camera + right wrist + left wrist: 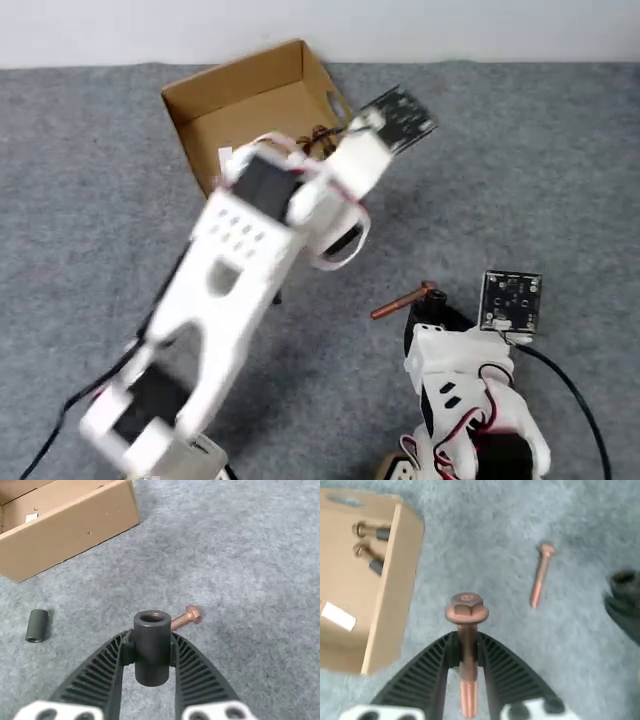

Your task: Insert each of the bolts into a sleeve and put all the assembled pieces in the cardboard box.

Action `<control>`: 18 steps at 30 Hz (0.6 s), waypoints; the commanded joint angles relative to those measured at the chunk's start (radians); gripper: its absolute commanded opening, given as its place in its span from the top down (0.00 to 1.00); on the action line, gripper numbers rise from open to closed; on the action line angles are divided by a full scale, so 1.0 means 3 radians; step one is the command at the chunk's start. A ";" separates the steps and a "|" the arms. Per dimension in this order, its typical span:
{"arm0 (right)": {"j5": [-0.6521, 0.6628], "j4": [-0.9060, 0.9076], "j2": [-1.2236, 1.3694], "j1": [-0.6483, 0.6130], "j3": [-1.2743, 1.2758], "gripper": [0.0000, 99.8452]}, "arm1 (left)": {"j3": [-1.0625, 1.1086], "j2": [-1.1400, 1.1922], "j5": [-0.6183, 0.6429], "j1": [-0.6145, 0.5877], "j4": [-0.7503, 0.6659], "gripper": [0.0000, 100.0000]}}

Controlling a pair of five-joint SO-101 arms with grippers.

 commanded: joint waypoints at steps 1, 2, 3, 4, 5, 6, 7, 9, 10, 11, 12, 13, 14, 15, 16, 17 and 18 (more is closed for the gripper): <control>0.0041 -0.0054 -0.0013 -0.0110 -0.0113 0.99 | 0.0744 -0.1074 0.0097 -0.0107 -0.0343 1.00; 0.0041 -0.0054 -0.0013 -0.0166 -0.0123 0.99 | 0.0939 -0.1289 0.0189 -0.0138 -0.0460 1.00; 0.0041 -0.0054 -0.0013 -0.0248 -0.0128 0.99 | 0.1133 -0.1493 0.0307 -0.0179 -0.0583 1.00; 0.0041 -0.0054 -0.0013 -0.0335 -0.0133 0.99 | 0.1322 -0.1678 0.0425 -0.0225 -0.0696 1.00; 0.0041 -0.0059 -0.0013 -0.0432 -0.0138 0.99 | 0.1506 -0.1872 0.0532 -0.0261 -0.0813 1.00; 0.0041 -0.0069 -0.0013 -0.0524 -0.0138 0.99 | 0.1695 -0.2051 0.0619 -0.0292 -0.0915 1.00; 0.0041 -0.0074 -0.0013 -0.0611 -0.0138 0.99 | 0.1869 -0.2225 0.0690 -0.0322 -0.1002 1.00; 0.0041 -0.0074 -0.0013 -0.0729 -0.0138 0.99 | 0.2232 -0.2578 0.0823 -0.0394 -0.1110 1.00; 0.0041 -0.0074 -0.0013 -0.0770 -0.0138 0.99 | 0.2406 -0.2762 0.0859 -0.0409 -0.1146 1.00; 0.0041 -0.0074 -0.0013 -0.0811 -0.0138 0.99 | 0.2585 -0.2941 0.0875 -0.0409 -0.1161 1.00; 0.0041 -0.0074 -0.0013 -0.0852 -0.0138 0.99 | 0.2749 -0.3125 0.0880 -0.0409 -0.1161 1.00; 0.0041 -0.0079 -0.0013 -0.0903 -0.0138 0.99 | 0.2923 -0.3309 0.0895 -0.0409 -0.1181 1.00; 0.0041 -0.0079 -0.0013 -0.0969 -0.0138 0.99 | 0.3087 -0.3483 0.0900 -0.0409 -0.1212 1.00; 0.0041 -0.0084 -0.0013 -0.1025 -0.0138 0.99 | 0.3266 -0.3657 0.0900 -0.0409 -0.1243 1.00; 0.0041 -0.0084 -0.0008 -0.1082 -0.0138 0.99 | 0.3429 -0.3826 0.0905 -0.0409 -0.1279 1.00; 0.0041 -0.0090 -0.0003 -0.1118 -0.0138 0.99 | 0.3593 -0.3994 0.0905 -0.0409 -0.1314 1.00; 0.0041 -0.0110 -0.0003 -0.1138 -0.0133 0.99 | 0.3757 -0.4158 0.0931 -0.0414 -0.1340 1.00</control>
